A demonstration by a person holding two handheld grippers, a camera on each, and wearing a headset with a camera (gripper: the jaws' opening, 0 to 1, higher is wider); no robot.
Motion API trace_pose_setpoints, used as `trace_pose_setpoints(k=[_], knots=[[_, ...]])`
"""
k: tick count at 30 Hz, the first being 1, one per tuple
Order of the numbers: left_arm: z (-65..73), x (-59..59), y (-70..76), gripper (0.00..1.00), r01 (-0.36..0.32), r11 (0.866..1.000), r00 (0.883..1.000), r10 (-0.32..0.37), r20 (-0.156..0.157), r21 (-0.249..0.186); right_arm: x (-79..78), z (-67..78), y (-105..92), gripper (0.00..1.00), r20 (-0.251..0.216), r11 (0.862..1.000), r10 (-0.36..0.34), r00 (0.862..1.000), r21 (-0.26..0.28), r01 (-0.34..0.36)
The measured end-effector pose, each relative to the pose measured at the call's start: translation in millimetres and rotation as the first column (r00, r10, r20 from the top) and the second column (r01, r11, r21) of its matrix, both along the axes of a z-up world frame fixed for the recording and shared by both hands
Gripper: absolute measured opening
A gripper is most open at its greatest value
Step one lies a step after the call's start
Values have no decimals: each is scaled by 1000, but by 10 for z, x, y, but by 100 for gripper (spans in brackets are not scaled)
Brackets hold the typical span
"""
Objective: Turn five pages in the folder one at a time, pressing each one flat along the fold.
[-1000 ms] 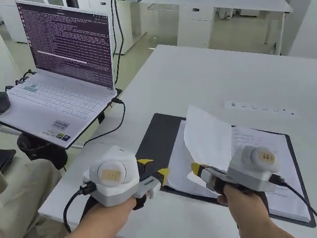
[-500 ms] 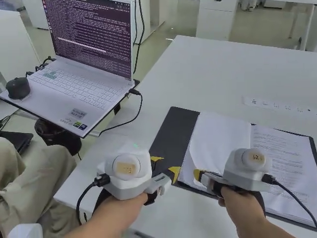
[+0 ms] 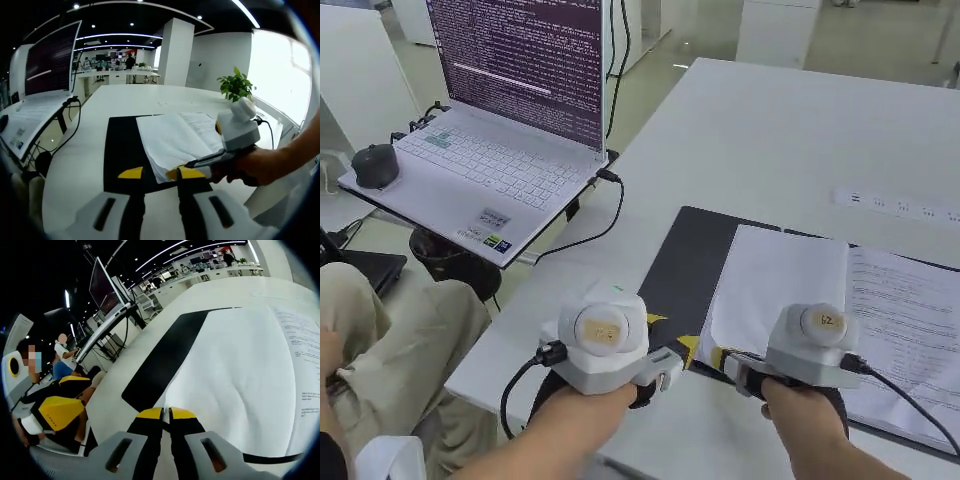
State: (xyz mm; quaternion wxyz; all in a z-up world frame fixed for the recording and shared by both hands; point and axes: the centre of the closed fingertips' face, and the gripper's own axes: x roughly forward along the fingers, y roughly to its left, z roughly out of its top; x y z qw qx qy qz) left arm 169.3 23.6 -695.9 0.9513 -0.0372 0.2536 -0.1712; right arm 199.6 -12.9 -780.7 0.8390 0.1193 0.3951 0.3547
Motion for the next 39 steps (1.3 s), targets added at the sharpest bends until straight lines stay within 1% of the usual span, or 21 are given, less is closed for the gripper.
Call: trace_pose_setpoints(k=[3,7,10,15,16,17,18,19,22,25,27,28,29,30,32,33,34,35,36,38,39], knots=[[-28,35,-45,24,11,1000,1000,-11,-6,12,9,30,-38,20,5,1000,-5,1000,27,5],[-83,98,-134,24,31,999,999,-30,-19,21,61,124,-221,15,28,998,-42,999,52,41],[-164,161,-258,25,65,997,997,-64,-33,39,114,224,-460,15,51,995,-74,996,69,70],[-457,298,-547,26,157,983,986,-151,-68,98,237,241,-887,13,23,980,-177,984,93,174],[-517,306,-581,28,170,979,983,-161,-83,110,251,242,-949,13,21,978,-188,982,97,185],[-582,339,-614,28,178,976,982,-168,-84,127,269,237,-1035,12,20,975,-200,979,98,198],[-628,357,-628,27,177,975,982,-167,-87,132,275,233,-1065,11,17,974,-206,978,97,204],[-710,361,-617,28,176,973,981,-160,-110,150,283,226,-1135,9,14,973,-214,977,95,212],[-809,398,-599,25,150,978,984,-134,-117,148,332,219,-1277,4,2,965,-241,971,105,239],[-884,398,-579,26,126,981,986,-106,-130,150,416,201,-1393,4,-10,958,-266,964,109,265],[-970,354,-573,26,129,977,982,-103,-157,169,472,188,-1430,1,-15,958,-267,964,107,267],[-901,407,-565,25,117,977,990,-100,-99,181,503,182,-1443,0,-18,957,-268,963,108,269],[-939,366,-565,25,109,979,989,-89,-120,172,537,179,-1455,0,-20,956,-270,963,111,270],[-942,366,-568,25,107,979,990,-87,-115,175,583,173,-1470,0,-27,955,-273,962,114,274],[-931,351,-566,25,114,975,990,-96,-103,190,655,155,-1472,0,-57,949,-281,958,131,286],[-927,358,-560,25,113,976,990,-95,-103,188,669,150,-1459,0,-89,944,-285,954,148,296],[-927,358,-562,25,116,974,990,-98,-103,192,733,156,-1451,0,-127,927,-306,943,184,326],[-926,356,-564,25,120,973,989,-101,-104,199,765,178,-1417,0,-160,916,-302,940,226,332],[-926,356,-562,25,119,973,989,-99,-105,198,814,183,-1401,0,-216,895,-310,926,263,361],[-929,355,-557,25,121,973,990,-102,-101,198,861,175,-1365,0,-285,875,-298,911,300,380],[-930,358,-554,25,117,974,990,-99,-102,194,909,165,-1366,0,-318,861,-307,897,308,404]])
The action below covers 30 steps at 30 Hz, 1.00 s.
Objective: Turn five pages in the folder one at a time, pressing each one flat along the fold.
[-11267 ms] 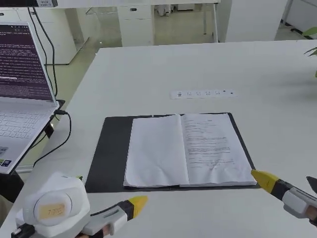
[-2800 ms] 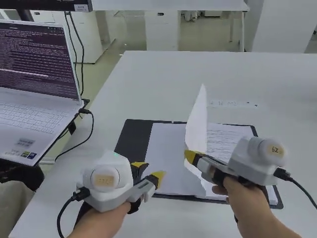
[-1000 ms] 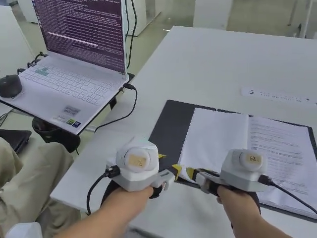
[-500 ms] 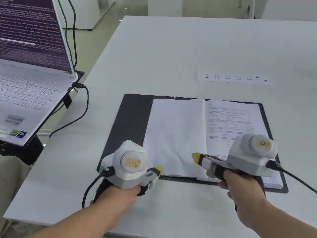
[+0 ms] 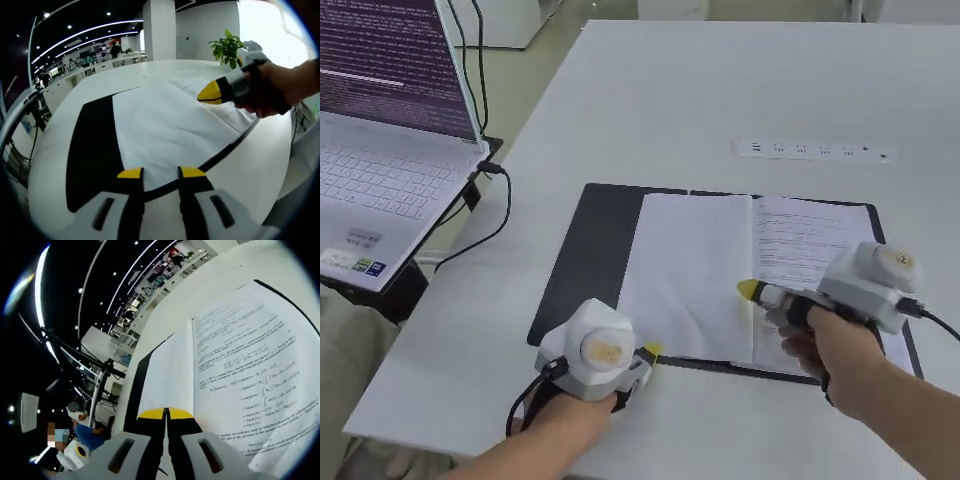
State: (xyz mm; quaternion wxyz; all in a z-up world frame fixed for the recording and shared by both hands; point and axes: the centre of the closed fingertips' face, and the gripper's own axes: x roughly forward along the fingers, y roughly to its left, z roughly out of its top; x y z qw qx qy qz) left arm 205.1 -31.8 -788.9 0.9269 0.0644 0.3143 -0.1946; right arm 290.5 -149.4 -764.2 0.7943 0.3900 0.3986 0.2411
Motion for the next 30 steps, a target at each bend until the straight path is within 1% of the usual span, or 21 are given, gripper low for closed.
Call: trace_pose_setpoints(k=[1,2,3,4,5,6,7,9,10,11,12,13,14,18,19,24,25,26,28,30], knots=[[0,-1,-1,25,1,1000,1000,-1,0,2,43,-25,-14,0,9,1000,4,1000,-17,-4],[0,2,-2,25,2,1000,1000,-2,0,3,77,-43,-7,0,-8,1000,1,1000,-3,-1],[0,3,-2,25,0,1000,1000,0,-1,1,78,-41,6,0,-34,1000,-7,999,16,8],[1,2,-3,25,0,1000,1000,0,-1,1,106,-53,-10,0,-38,1000,-20,999,17,20],[1,1,-3,25,-1,1000,1000,1,-1,0,142,-58,-23,0,-48,999,-39,998,32,41],[0,3,-3,25,-3,1000,1000,3,-1,-1,175,-68,-27,0,-80,995,-59,995,70,64],[0,3,-4,25,-4,1000,1000,4,-2,-2,190,-96,-46,0,-97,994,-69,993,74,76],[-1,3,-3,25,-6,1000,1000,6,-2,-2,227,-156,-89,0,-105,995,-73,992,64,80],[-2,5,-2,25,-7,1000,1000,7,-1,-3,241,-176,-97,0,-120,994,-75,990,76,84],[-2,5,-2,25,-6,1000,1000,6,0,-3,240,-165,-83,0,-140,991,-76,987,100,90],[1,5,-3,25,-6,1000,1000,6,3,-5,276,-146,-82,0,-146,985,-94,985,130,113],[2,5,-2,25,-7,1000,1000,7,5,-6,282,-160,-90,0,-149,986,-91,985,125,110],[-5,7,-2,25,-8,1000,1000,8,7,-8,316,-148,-99,0,-148,983,-107,983,135,127],[-3,8,-1,25,-10,1000,1000,10,7,-10,406,-145,-91,0,-160,977,-114,980,159,140],[-4,9,0,25,-10,1000,1000,10,7,-10,458,-158,-99,0,-167,975,-120,979,165,148],[-8,12,1,25,-13,1000,1000,13,11,-14,619,-150,-92,0,-183,963,-145,972,200,181],[-8,12,1,25,-13,1000,1000,13,11,-14,657,-151,-102,0,-182,961,-153,971,200,189],[-6,12,1,25,-13,1000,1000,13,11,-14,716,-157,-128,0,-184,957,-174,967,200,210],[-6,11,1,25,-14,1000,1000,14,11,-15,771,-170,-140,0,-198,950,-184,963,216,225],[-6,10,2,25,-16,1000,1000,16,13,-17,809,-175,-151,0,-212,941,-198,957,234,246]])
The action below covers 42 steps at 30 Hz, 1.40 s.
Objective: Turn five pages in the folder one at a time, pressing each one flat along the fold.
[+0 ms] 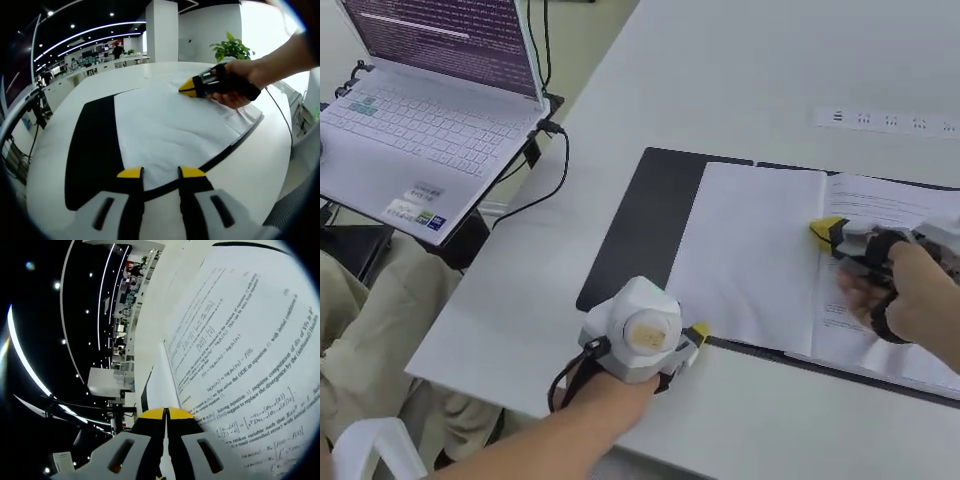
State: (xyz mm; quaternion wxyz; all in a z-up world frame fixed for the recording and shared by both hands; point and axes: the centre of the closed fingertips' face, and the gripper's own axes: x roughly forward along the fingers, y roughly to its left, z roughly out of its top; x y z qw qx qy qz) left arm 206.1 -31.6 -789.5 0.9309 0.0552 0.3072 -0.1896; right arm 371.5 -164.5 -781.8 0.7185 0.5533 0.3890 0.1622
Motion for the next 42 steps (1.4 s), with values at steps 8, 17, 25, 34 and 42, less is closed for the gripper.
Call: trace_pose_setpoints(k=[8,17,25,34,42], knots=[[-15,8,11,25,-2,1000,1000,2,3,-2,161,4,-9,0,-9,998,-49,999,49,49],[-29,14,20,25,-8,1000,1000,8,9,-8,401,8,-39,0,-22,987,-118,993,105,120],[-26,11,19,25,-16,1000,1000,16,17,-16,591,17,-35,0,-12,980,-167,986,109,167],[-21,8,16,25,-19,1000,1000,19,18,-20,847,11,-41,0,36,975,-218,975,47,217],[-23,6,16,25,-21,1000,1000,21,15,-20,1012,-1,-62,0,60,969,-246,968,5,246]])
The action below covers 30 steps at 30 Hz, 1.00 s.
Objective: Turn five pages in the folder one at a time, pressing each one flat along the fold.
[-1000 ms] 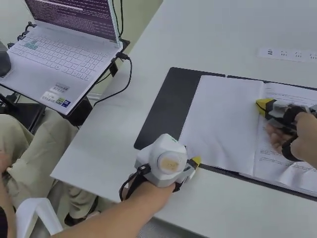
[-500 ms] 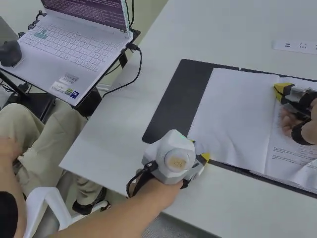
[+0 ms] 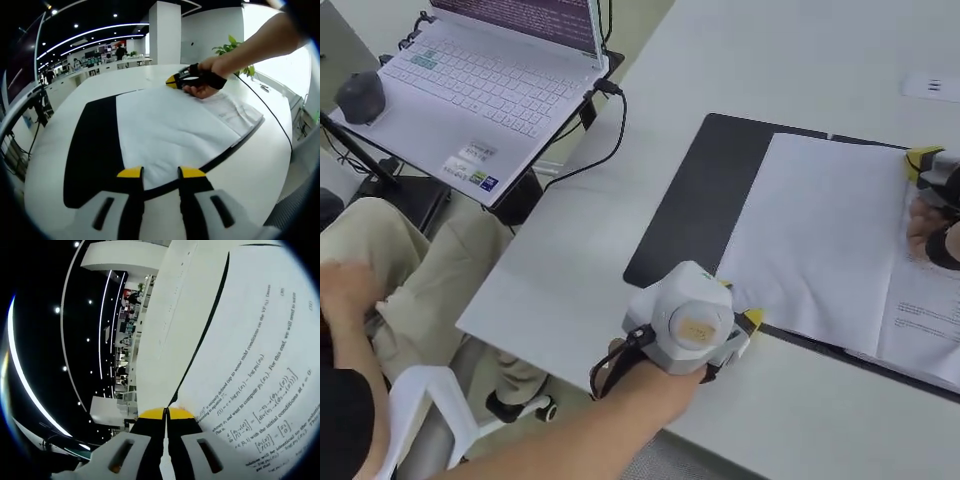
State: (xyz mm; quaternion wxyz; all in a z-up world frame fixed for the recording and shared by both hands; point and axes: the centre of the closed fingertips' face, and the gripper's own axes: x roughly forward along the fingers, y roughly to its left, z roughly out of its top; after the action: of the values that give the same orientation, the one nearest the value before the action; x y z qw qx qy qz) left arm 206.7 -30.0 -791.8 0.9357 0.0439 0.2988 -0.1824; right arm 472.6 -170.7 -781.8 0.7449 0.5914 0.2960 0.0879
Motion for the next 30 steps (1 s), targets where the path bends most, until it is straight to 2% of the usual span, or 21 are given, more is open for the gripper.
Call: trace_pose_setpoints(k=[4,9,22,30], knots=[[1,0,-2,25,-2,1000,1000,2,-1,-1,11,-14,-7,0,-5,1000,3,1000,5,-3],[-1,2,-1,25,1,1000,1000,-1,-3,3,-59,-1,-11,0,-17,999,30,999,24,-30],[-9,2,4,26,1,1000,1000,-1,0,1,-470,28,64,0,-46,983,169,985,77,-165],[-1,-1,-1,26,4,1000,1000,-4,2,4,-702,33,96,0,-51,972,226,973,82,-221]])
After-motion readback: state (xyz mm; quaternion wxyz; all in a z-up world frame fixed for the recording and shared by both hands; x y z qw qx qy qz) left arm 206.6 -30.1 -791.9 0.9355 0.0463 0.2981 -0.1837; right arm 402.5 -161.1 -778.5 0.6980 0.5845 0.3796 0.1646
